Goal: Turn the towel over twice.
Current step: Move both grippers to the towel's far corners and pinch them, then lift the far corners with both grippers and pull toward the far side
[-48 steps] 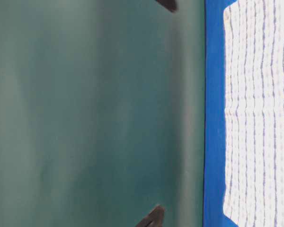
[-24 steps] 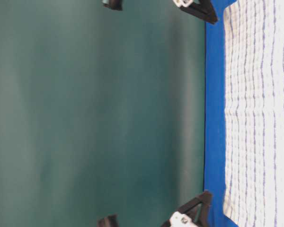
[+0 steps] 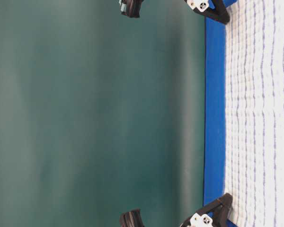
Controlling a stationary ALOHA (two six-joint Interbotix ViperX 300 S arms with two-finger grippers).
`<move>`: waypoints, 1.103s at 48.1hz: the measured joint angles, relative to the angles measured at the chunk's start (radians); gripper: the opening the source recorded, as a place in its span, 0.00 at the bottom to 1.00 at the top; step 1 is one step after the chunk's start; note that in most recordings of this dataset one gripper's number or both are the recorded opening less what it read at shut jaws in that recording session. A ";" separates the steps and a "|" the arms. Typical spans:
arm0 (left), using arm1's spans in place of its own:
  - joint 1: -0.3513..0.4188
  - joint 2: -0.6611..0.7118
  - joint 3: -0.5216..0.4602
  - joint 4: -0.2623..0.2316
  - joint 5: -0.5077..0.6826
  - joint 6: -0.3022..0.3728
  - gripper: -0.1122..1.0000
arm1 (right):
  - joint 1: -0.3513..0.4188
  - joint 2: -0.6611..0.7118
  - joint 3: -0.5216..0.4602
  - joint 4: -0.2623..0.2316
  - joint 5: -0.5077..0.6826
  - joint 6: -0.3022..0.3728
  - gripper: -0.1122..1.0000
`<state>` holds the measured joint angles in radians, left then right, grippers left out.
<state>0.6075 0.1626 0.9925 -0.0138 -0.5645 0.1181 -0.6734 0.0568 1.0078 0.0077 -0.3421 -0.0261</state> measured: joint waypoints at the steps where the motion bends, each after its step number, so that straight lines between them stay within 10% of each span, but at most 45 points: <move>1: 0.002 -0.002 -0.002 -0.002 0.009 0.002 0.30 | 0.000 0.002 0.000 -0.002 0.000 0.000 0.16; 6: 0.005 -0.002 -0.009 0.000 0.052 0.012 0.11 | 0.000 0.000 0.000 -0.002 0.005 0.000 0.15; 53: 0.069 -0.278 -0.087 0.000 0.169 0.075 0.11 | -0.091 -0.206 -0.095 -0.008 0.127 -0.012 0.15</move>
<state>0.6765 -0.1150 0.9050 -0.0138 -0.3958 0.1933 -0.7639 -0.1488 0.9127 0.0000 -0.2148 -0.0383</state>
